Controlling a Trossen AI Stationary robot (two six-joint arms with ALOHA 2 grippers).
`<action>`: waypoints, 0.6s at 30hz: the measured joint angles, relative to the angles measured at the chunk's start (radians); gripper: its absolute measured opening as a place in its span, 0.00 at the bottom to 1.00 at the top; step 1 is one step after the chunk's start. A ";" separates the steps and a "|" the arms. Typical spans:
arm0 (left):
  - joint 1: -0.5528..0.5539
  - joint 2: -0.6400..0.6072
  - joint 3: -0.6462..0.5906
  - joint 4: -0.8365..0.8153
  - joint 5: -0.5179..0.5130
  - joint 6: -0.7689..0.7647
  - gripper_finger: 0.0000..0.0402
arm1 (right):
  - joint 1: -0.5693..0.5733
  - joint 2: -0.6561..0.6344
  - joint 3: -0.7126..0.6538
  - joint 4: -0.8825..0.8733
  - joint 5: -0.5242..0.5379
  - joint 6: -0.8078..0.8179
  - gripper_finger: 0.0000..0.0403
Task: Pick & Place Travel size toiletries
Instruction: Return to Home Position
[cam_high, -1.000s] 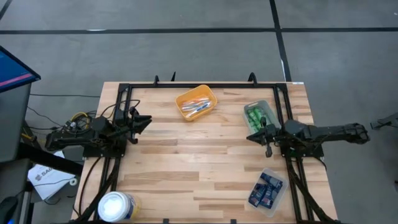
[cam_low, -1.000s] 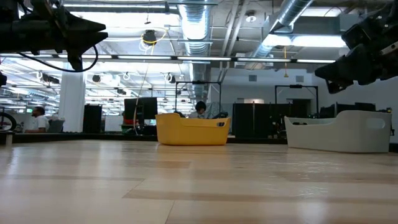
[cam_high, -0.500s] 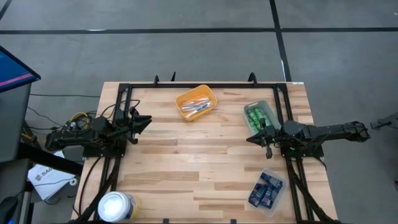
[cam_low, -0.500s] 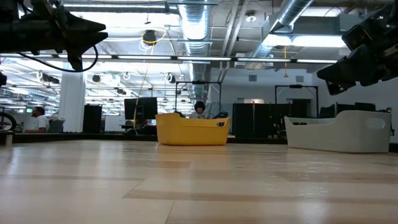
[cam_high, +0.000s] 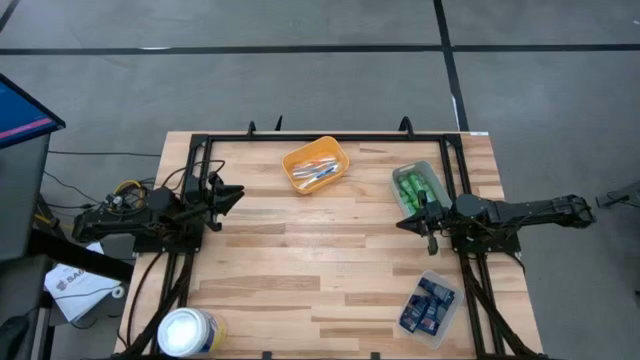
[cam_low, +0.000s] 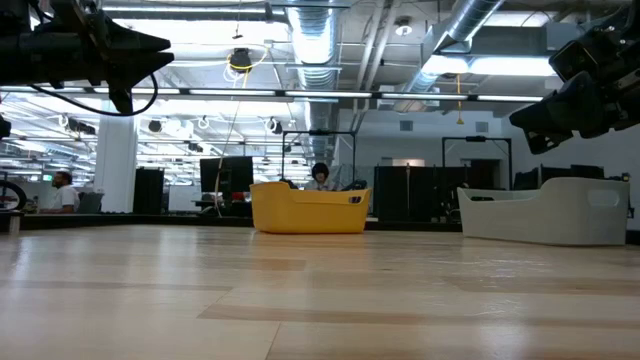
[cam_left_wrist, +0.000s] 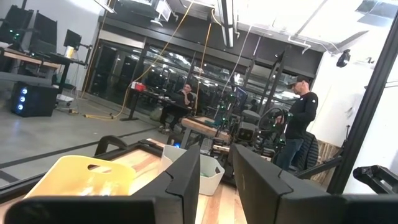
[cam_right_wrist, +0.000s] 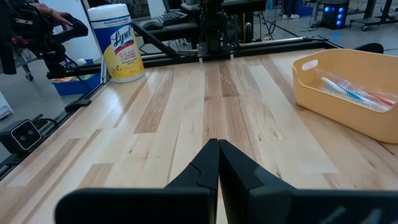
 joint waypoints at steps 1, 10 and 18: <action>0.000 0.005 0.000 0.001 0.000 0.000 0.23 | 0.000 0.000 0.000 0.000 0.000 -0.001 0.00; 0.000 0.015 0.000 -0.001 0.001 0.000 0.23 | -0.004 0.000 0.000 0.000 0.003 0.014 0.00; 0.000 0.015 0.000 -0.001 0.002 0.000 0.23 | -0.002 0.000 0.000 0.000 0.003 0.033 0.00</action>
